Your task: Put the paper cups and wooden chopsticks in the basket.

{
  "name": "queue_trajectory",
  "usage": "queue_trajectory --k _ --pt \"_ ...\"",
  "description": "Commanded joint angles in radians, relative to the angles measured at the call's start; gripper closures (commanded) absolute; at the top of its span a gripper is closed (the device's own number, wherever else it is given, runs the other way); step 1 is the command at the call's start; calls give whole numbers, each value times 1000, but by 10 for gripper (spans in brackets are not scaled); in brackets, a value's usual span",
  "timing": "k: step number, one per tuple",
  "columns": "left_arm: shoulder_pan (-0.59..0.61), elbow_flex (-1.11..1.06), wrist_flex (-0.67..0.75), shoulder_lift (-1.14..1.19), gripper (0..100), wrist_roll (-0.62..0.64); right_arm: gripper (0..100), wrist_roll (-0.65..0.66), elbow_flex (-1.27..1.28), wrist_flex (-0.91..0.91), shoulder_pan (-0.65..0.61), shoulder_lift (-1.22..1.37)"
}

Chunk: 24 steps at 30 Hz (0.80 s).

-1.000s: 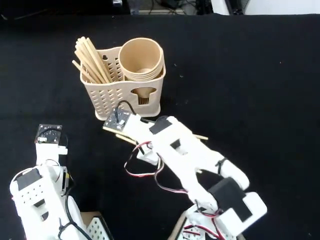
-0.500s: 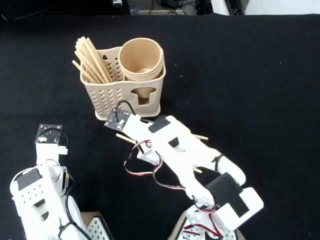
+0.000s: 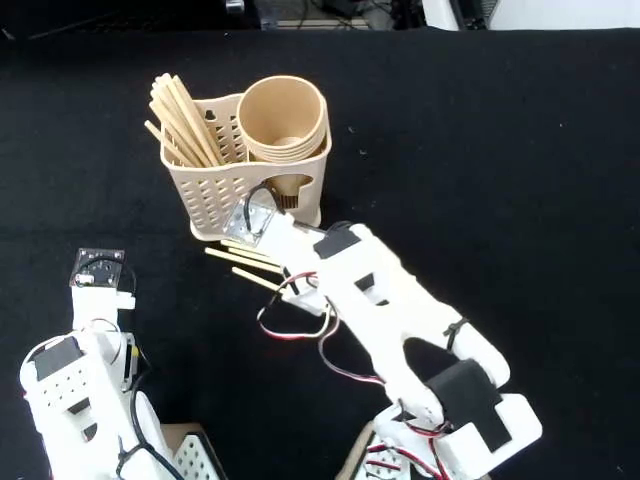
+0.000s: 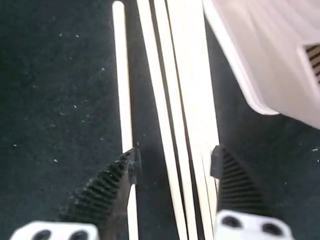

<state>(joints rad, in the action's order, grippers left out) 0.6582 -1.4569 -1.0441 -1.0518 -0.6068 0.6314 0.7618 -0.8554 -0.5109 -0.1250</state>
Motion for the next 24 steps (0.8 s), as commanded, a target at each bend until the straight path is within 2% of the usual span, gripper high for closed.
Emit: queue_trajectory --k 1,7,11,17,24 --pt "-15 -2 11 -3 855 -12 740 12 -31 -6 15 2" --pt "-15 -2 11 -3 855 -12 747 81 -31 -9 11 105" --pt "-15 -2 11 -3 855 -12 840 144 -33 -43 11 116" --pt "-15 -2 11 -3 855 -12 987 147 -61 -104 11 84" --pt "-15 -2 11 -3 855 -12 986 147 -54 -184 11 -64"
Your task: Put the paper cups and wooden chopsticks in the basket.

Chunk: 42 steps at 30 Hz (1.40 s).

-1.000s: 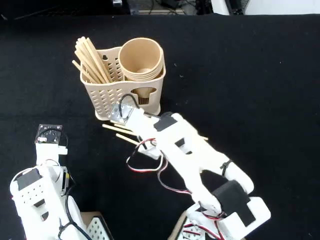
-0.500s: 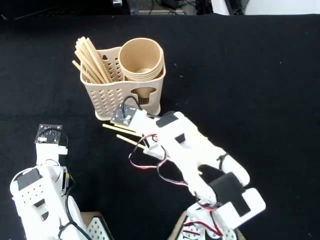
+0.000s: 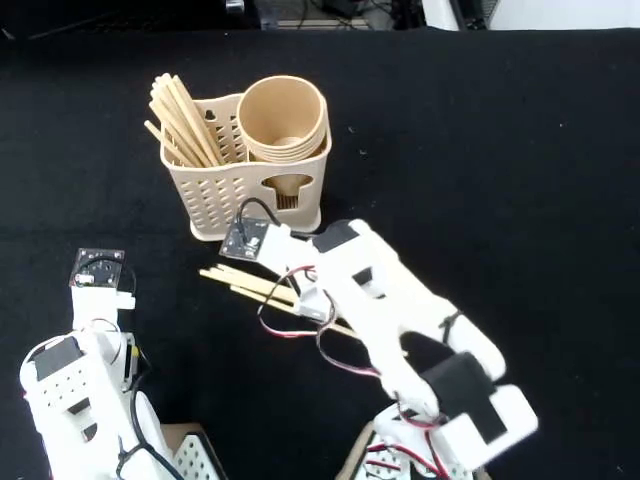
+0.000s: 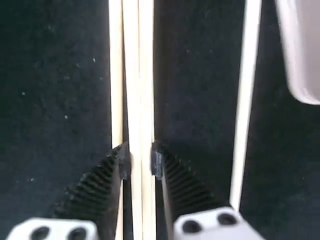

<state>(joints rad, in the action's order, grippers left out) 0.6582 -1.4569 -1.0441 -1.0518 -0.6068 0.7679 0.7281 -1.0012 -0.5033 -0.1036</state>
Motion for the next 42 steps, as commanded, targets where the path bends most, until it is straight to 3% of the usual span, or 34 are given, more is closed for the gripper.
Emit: queue_trajectory --k 1,11,19,26,34,42 --pt "-15 -2 11 -3 855 -12 986 9 -21 -55 3 -108" --pt "-15 -2 11 -3 855 -12 986 -106 -19 -107 0 -305" --pt "-15 -2 11 -3 855 -12 986 -221 -61 -229 -261 -544" --pt "-15 -2 11 -3 855 -12 986 -330 -257 -167 -276 -679" --pt "-15 -2 11 -3 855 -12 986 -411 -292 396 -276 -677" --pt "-15 -2 11 -3 855 -12 986 -482 -42 1201 -267 -587"
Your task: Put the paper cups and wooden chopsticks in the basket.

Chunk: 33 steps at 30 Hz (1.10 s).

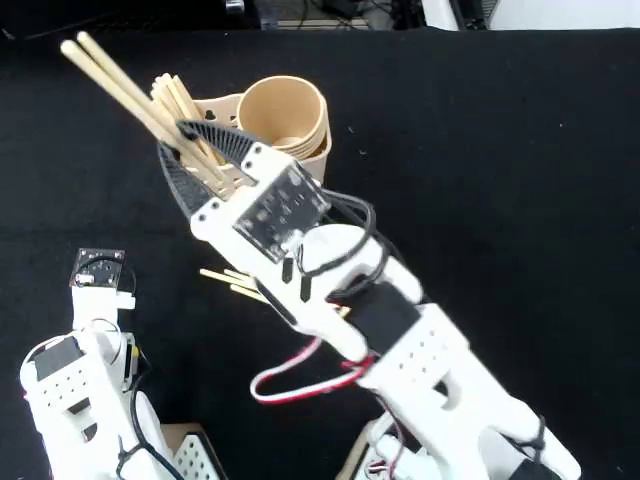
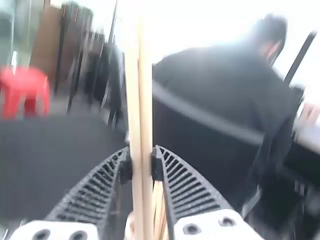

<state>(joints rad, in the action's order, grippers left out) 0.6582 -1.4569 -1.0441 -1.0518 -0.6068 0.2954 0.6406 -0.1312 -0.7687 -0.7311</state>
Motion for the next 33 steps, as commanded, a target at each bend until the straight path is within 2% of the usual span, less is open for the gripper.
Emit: queue_trajectory --k 1,5,9,14,20,23,27,33 --pt "-15 -2 11 -3 855 -12 986 -9 62 402 9 73" --pt "-15 -2 11 -3 855 -12 986 -15 50 531 68 231" --pt "-15 -2 11 -3 855 -12 986 -31 2 543 107 367" --pt "-15 -2 11 -3 855 -12 986 -161 -24 542 132 475" --pt "-15 -2 11 -3 855 -12 986 -164 -24 522 144 541" --pt "-15 -2 11 -3 855 -12 962 -164 -62 382 144 539" --pt "-15 -2 11 -3 855 -12 825 -170 -179 109 144 516" --pt "-15 -2 11 -3 855 -12 818 -170 -371 -201 143 441"
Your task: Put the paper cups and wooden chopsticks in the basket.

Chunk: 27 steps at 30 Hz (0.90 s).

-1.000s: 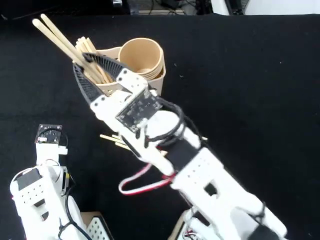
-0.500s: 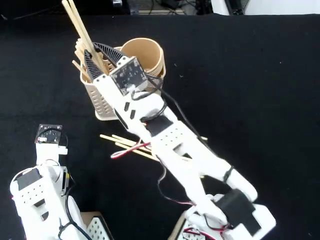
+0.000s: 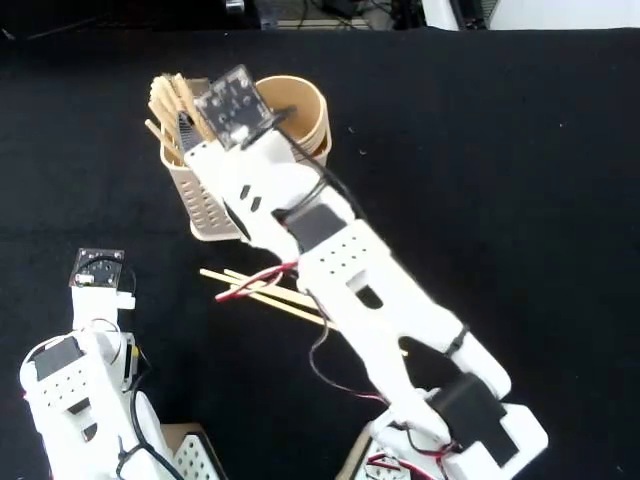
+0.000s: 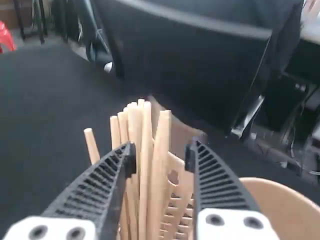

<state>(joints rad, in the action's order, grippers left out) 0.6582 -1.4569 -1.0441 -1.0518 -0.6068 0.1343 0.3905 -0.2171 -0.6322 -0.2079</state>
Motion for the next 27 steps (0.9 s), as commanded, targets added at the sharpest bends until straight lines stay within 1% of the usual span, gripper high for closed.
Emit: queue_trajectory --k 1,5,7,12,14,16,18,20,24,25,27 --pt "-15 -2 11 -3 855 -12 818 -9 -143 -157 6 -113" --pt "-15 -2 11 -3 855 -12 818 -9 -179 -359 6 -266" --pt "-15 -2 11 -3 855 -12 819 -9 -170 -519 5 -344" --pt "-15 -2 11 -3 855 -12 815 -3 -96 -876 -51 -476" --pt "-15 -2 11 -3 855 -12 815 -2 -45 -976 -64 -496" --pt "-15 -2 11 -3 855 -12 814 9 30 -1034 -64 -495" --pt "-15 -2 11 -3 855 -12 814 68 142 -1048 -64 -487" --pt "-15 -2 11 -3 855 -12 814 135 268 -1017 -68 -481" --pt "-15 -2 11 -3 855 -12 813 293 513 -847 -64 -464" --pt "-15 -2 11 -3 855 -12 805 318 562 -802 -64 -452" --pt "-15 -2 11 -3 855 -12 756 328 625 -738 -64 -417"
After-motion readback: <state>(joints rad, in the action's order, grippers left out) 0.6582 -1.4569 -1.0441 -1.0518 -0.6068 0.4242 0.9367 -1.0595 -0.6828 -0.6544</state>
